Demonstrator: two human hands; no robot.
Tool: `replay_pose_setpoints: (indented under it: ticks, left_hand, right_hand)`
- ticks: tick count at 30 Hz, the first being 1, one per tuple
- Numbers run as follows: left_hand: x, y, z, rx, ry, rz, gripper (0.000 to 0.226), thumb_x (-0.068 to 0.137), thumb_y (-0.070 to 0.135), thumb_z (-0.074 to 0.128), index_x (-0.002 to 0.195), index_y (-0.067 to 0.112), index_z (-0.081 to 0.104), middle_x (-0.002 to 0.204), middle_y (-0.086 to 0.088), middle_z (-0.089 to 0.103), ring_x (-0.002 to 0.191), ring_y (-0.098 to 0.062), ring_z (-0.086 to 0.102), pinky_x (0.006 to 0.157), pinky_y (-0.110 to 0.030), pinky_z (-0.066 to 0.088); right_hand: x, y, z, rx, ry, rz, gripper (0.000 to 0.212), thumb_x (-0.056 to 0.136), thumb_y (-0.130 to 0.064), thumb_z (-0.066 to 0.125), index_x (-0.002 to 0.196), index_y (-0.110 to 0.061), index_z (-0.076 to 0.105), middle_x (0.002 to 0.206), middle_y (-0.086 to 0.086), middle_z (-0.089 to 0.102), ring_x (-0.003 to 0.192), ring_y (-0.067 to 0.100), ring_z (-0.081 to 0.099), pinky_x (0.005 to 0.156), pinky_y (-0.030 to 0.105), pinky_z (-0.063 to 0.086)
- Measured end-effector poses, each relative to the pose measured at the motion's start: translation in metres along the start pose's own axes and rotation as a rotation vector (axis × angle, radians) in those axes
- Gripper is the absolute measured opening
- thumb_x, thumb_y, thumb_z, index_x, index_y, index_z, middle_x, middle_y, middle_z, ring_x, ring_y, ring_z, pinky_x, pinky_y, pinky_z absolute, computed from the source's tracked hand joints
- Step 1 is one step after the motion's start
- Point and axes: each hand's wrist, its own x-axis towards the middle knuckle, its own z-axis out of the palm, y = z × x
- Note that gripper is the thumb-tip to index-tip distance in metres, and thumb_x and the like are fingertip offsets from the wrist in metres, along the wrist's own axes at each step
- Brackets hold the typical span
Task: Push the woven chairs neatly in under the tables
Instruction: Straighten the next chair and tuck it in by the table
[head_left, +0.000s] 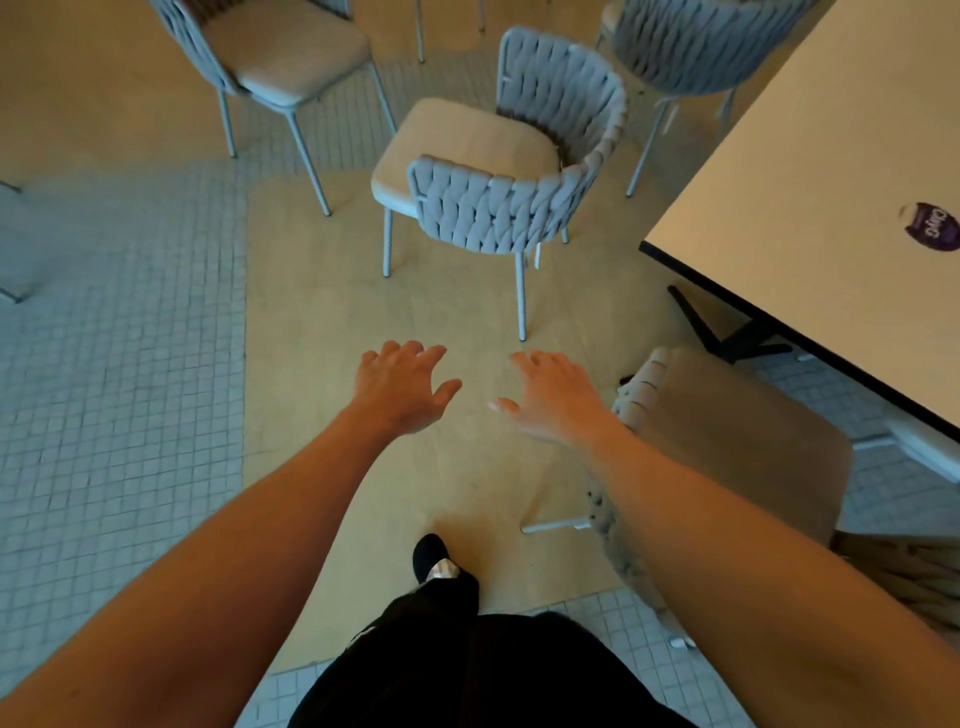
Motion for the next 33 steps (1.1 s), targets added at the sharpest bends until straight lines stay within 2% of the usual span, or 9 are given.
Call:
replay_pose_setpoints:
  ticks: [11,19,29,33]
  left_hand:
    - [0.072,-0.056,-0.025,-0.015,-0.023,-0.020,0.063,0.098,0.062,0.037,0.151,0.028,0.039,0.146,-0.004,0.051,0.132,-0.030,0.045,0.106,-0.048,0.037]
    - [0.179,-0.074,-0.046,0.003,-0.034,-0.008,0.064,0.098,0.063,0.037,0.151,0.028,0.038,0.145,-0.004,0.051,0.131,-0.029,0.045,0.105,-0.047,0.038]
    - [0.301,-0.078,-0.077,0.013,-0.068,0.005,0.067,0.097,0.064,0.038,0.152,0.027,0.035,0.148,-0.005,0.048,0.134,-0.030,0.043,0.107,-0.048,0.037]
    - [0.346,-0.081,-0.085,0.006,-0.073,0.025,0.071,0.095,0.068,0.039,0.153,0.027,0.033,0.148,-0.005,0.048,0.134,-0.031,0.043,0.106,-0.049,0.037]
  right_hand:
    - [0.091,-0.015,-0.028,-0.007,-0.028,0.004,0.070,0.098,-0.061,0.050,0.152,-0.019,0.036,0.150,0.008,0.046,0.137,0.033,0.042,0.112,0.050,0.035]
    - [0.193,0.010,-0.060,0.016,-0.026,-0.001,0.066,0.097,-0.060,0.050,0.147,-0.018,0.040,0.140,0.006,0.051,0.130,0.032,0.046,0.108,0.049,0.037]
    - [0.299,0.048,-0.107,0.011,-0.090,0.019,0.070,0.099,-0.060,0.049,0.153,-0.019,0.034,0.151,0.007,0.045,0.138,0.033,0.041,0.112,0.052,0.034]
    - [0.333,0.058,-0.118,0.001,-0.100,0.029,0.068,0.097,-0.062,0.050,0.147,-0.016,0.039,0.143,0.009,0.050,0.133,0.033,0.045,0.106,0.051,0.037]
